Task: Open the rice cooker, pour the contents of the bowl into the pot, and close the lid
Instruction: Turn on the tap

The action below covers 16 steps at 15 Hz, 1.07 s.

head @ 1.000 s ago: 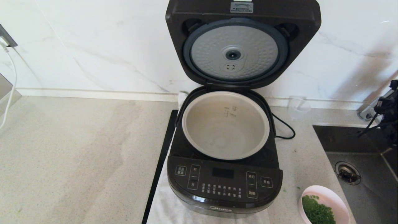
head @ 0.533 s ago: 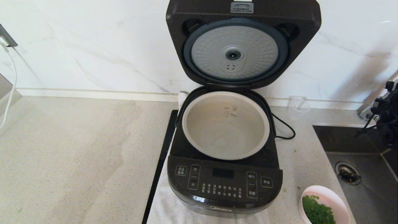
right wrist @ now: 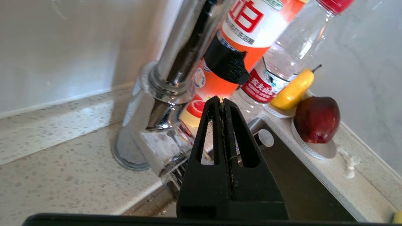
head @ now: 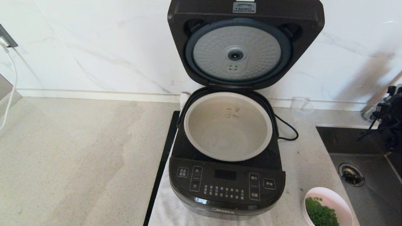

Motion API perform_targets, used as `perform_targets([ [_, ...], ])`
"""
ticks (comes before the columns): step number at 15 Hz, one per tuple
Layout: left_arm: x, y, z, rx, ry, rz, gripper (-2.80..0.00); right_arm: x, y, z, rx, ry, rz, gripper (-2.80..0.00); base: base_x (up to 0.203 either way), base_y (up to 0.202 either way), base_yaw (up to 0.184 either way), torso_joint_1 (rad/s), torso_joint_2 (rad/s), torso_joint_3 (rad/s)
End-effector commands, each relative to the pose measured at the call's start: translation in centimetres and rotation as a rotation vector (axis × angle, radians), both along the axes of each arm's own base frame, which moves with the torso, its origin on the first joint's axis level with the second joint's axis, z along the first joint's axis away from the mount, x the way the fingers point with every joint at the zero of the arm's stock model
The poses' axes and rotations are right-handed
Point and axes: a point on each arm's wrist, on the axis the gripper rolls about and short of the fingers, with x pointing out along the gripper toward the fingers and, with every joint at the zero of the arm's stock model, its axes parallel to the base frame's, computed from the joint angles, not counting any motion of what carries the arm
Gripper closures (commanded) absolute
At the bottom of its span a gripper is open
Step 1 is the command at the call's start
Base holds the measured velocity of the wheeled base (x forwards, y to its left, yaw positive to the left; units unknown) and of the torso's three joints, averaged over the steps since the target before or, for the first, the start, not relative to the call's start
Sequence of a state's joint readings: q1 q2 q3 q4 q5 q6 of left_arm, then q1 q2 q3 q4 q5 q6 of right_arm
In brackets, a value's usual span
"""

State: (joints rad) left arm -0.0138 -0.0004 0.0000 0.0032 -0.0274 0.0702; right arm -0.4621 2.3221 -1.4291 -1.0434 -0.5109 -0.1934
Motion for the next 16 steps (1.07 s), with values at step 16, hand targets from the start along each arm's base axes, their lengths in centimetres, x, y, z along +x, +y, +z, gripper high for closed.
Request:
perform_targets([
  [16, 0.0, 0.0, 0.0, 0.0, 0.001, 0.0, 0.0, -2.0, 0.3, -0.5, 0.028, 0.028, -0.065, 0.0, 0.0, 0.0, 0.0, 0.0, 0.0, 0.0],
])
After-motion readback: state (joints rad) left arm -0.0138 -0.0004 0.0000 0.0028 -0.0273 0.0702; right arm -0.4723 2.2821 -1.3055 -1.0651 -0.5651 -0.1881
